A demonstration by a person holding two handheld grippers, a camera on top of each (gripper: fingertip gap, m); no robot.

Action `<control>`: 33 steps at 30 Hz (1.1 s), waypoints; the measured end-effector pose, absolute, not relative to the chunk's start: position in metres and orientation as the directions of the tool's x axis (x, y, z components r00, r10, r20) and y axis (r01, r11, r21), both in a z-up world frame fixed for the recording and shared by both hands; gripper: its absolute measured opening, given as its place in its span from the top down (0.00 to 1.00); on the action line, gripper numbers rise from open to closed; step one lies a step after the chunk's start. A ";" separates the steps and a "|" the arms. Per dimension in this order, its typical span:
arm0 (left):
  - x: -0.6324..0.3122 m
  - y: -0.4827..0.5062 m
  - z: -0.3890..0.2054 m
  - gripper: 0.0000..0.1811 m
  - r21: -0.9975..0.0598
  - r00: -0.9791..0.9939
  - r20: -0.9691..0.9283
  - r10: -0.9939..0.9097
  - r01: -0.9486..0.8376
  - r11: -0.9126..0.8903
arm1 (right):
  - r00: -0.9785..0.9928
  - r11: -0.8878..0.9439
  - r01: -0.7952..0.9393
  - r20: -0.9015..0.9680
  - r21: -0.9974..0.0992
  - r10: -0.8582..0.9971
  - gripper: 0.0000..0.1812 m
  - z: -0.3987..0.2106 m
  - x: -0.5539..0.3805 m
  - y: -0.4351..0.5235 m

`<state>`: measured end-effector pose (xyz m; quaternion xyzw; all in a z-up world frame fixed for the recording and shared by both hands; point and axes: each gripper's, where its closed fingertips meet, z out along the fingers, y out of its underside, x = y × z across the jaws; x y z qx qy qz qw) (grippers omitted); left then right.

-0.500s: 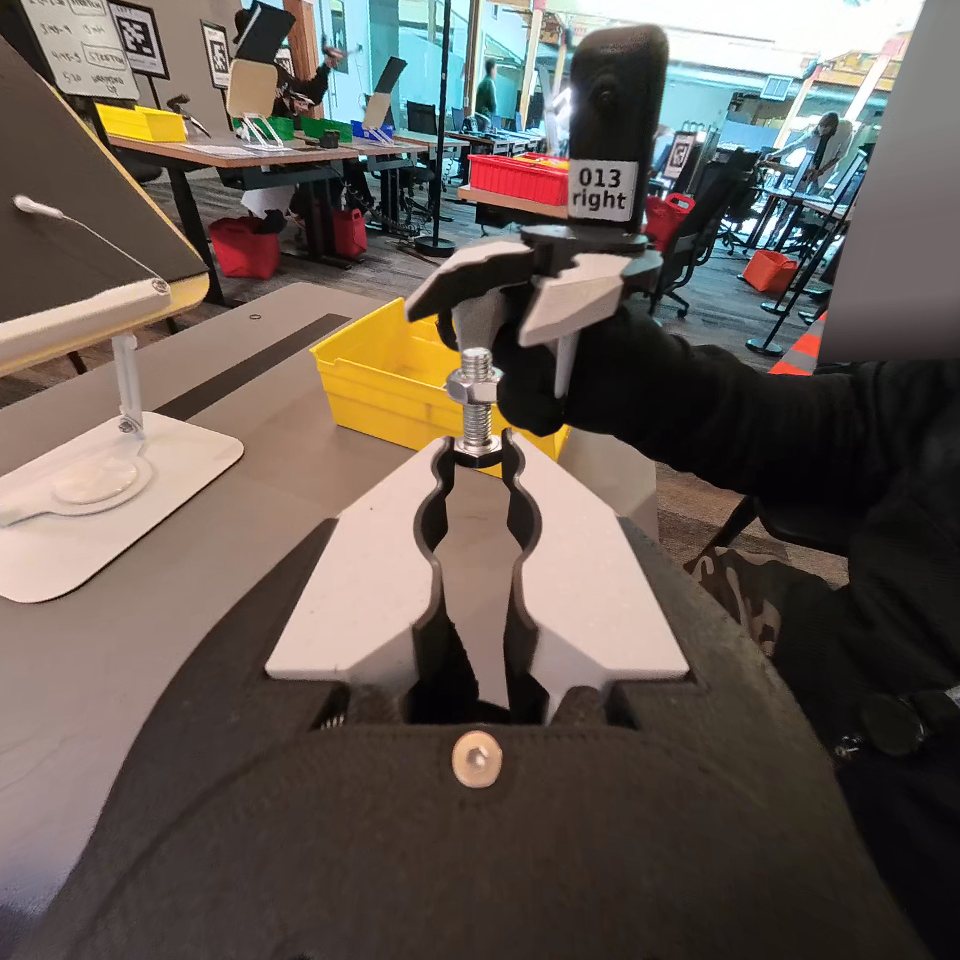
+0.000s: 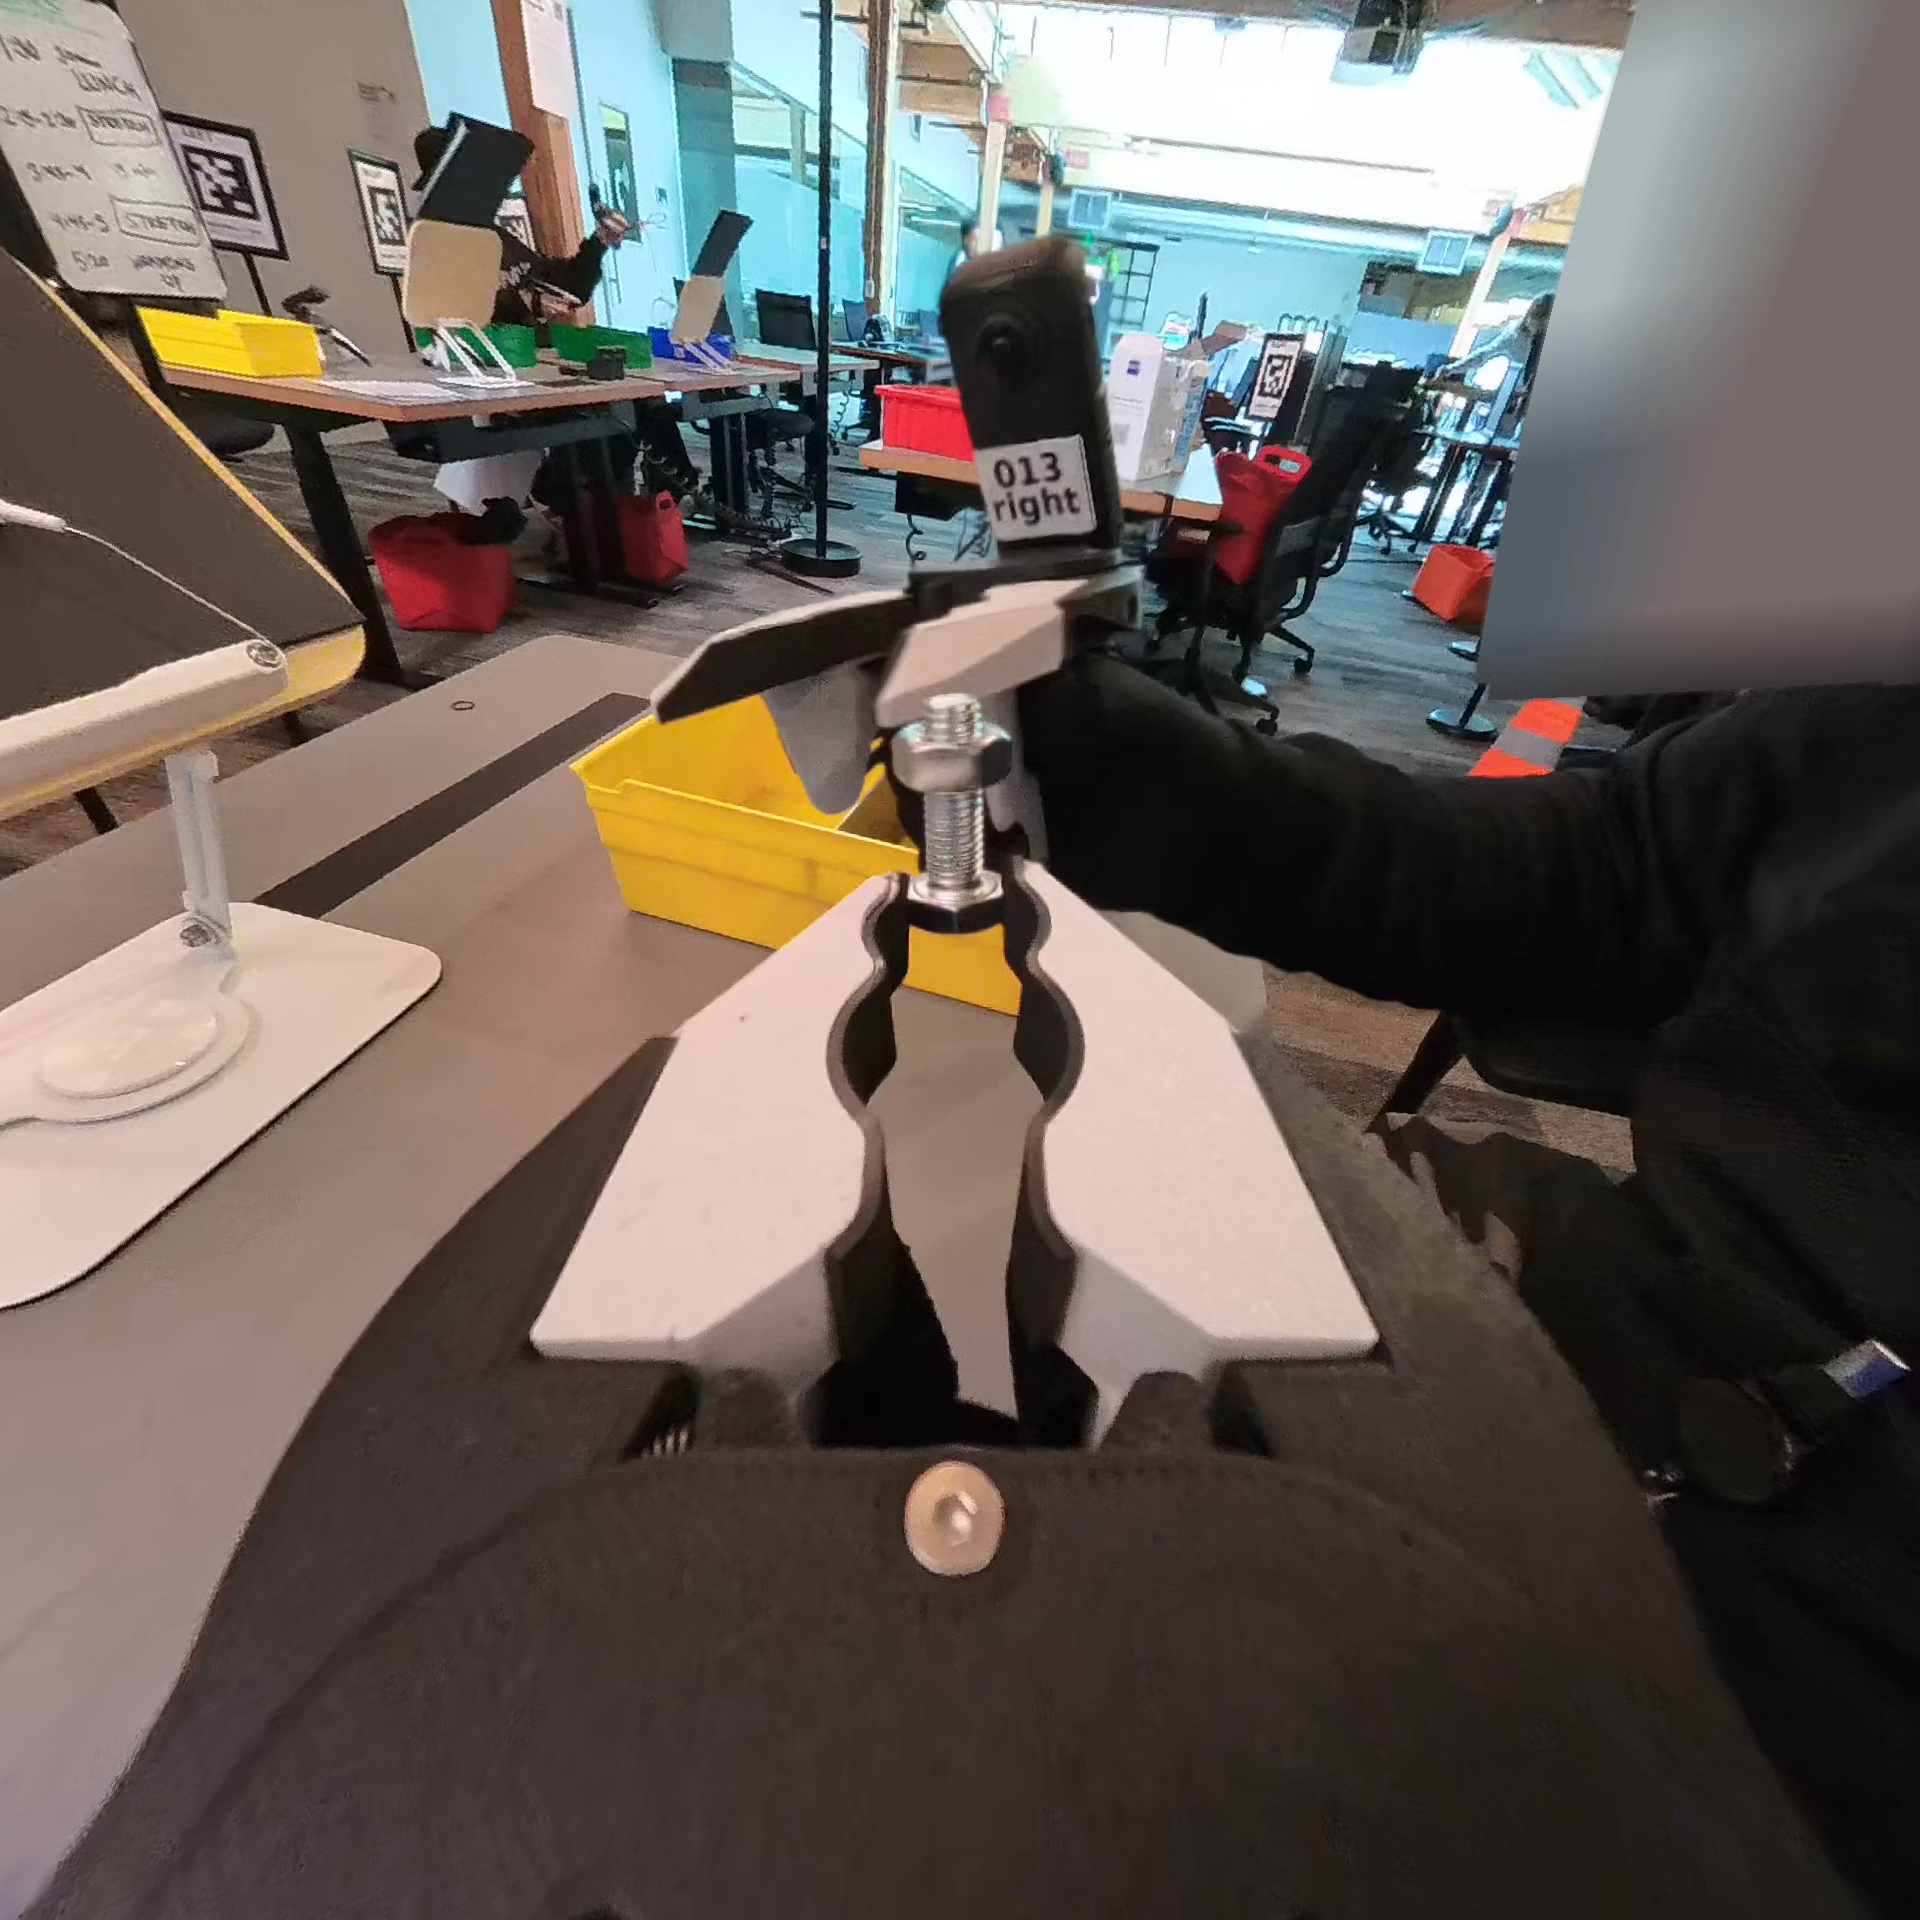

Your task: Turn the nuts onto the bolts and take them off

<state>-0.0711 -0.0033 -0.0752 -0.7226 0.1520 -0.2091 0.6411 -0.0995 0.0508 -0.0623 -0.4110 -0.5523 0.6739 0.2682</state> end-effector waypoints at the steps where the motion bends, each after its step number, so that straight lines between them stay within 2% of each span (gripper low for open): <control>1: -0.071 -0.003 -0.075 0.91 -0.990 0.864 0.117 -0.489 0.061 -0.130 | -0.535 -0.213 0.075 -0.220 -0.974 0.816 0.66 -0.059 -0.098 0.044; 7: -0.065 0.001 -0.082 0.91 -0.988 0.855 0.123 -0.503 0.057 -0.145 | -0.618 -0.171 0.082 -0.185 -0.982 0.764 0.62 -0.058 -0.104 0.001; 10: -0.066 -0.002 -0.077 0.91 -0.990 0.856 0.118 -0.503 0.061 -0.127 | -0.597 -0.213 0.077 -0.216 -0.974 0.773 0.55 -0.057 -0.106 0.013; 11: -0.071 -0.001 -0.075 0.91 -0.992 0.871 0.105 -0.480 0.054 -0.118 | -0.579 -0.227 0.081 -0.231 -0.971 0.782 0.58 -0.058 -0.105 0.020; 12: -0.072 -0.004 -0.071 0.91 -0.993 0.865 0.105 -0.490 0.065 -0.098 | -0.543 -0.229 0.083 -0.237 -0.970 0.806 0.79 -0.062 -0.105 0.032; 13: -0.071 -0.006 -0.067 0.91 -0.993 0.853 0.117 -0.508 0.087 -0.083 | -0.504 -0.238 0.068 -0.240 -0.969 0.830 0.86 -0.064 -0.104 0.045; 16: -0.071 -0.005 -0.068 0.91 -0.993 0.857 0.110 -0.504 0.078 -0.085 | -0.512 -0.269 0.066 -0.264 -0.961 0.818 0.69 -0.059 -0.101 0.051; 19: -0.069 -0.002 -0.072 0.91 -0.991 0.851 0.126 -0.509 0.092 -0.092 | -0.605 -0.239 0.048 -0.218 -0.970 0.766 0.62 -0.047 -0.096 0.023; 23: -0.064 -0.004 -0.072 0.91 -0.992 0.842 0.123 -0.525 0.092 -0.085 | -0.630 -0.227 0.062 -0.214 -0.972 0.747 0.61 -0.046 -0.101 0.005; 25: -0.065 -0.006 -0.067 0.91 -0.994 0.846 0.109 -0.522 0.086 -0.066 | -0.622 -0.258 0.060 -0.238 -0.964 0.746 0.57 -0.046 -0.102 0.012; 26: -0.065 -0.009 -0.064 0.91 -0.994 0.836 0.109 -0.537 0.095 -0.053 | -0.601 -0.271 0.066 -0.255 -0.960 0.758 0.70 -0.050 -0.103 0.022; 27: -0.065 -0.011 -0.059 0.91 -0.994 0.834 0.107 -0.541 0.104 -0.035 | -0.579 -0.278 0.059 -0.260 -0.959 0.773 0.77 -0.052 -0.102 0.032; 30: -0.066 -0.011 -0.055 0.91 -0.995 0.840 0.095 -0.535 0.094 -0.029 | -0.575 -0.315 0.062 -0.292 -0.947 0.764 0.67 -0.052 -0.099 0.043; 33: -0.066 -0.008 -0.061 0.91 -0.993 0.837 0.113 -0.535 0.107 -0.042 | -0.617 -0.259 0.033 -0.223 -0.965 0.755 0.60 -0.041 -0.095 0.024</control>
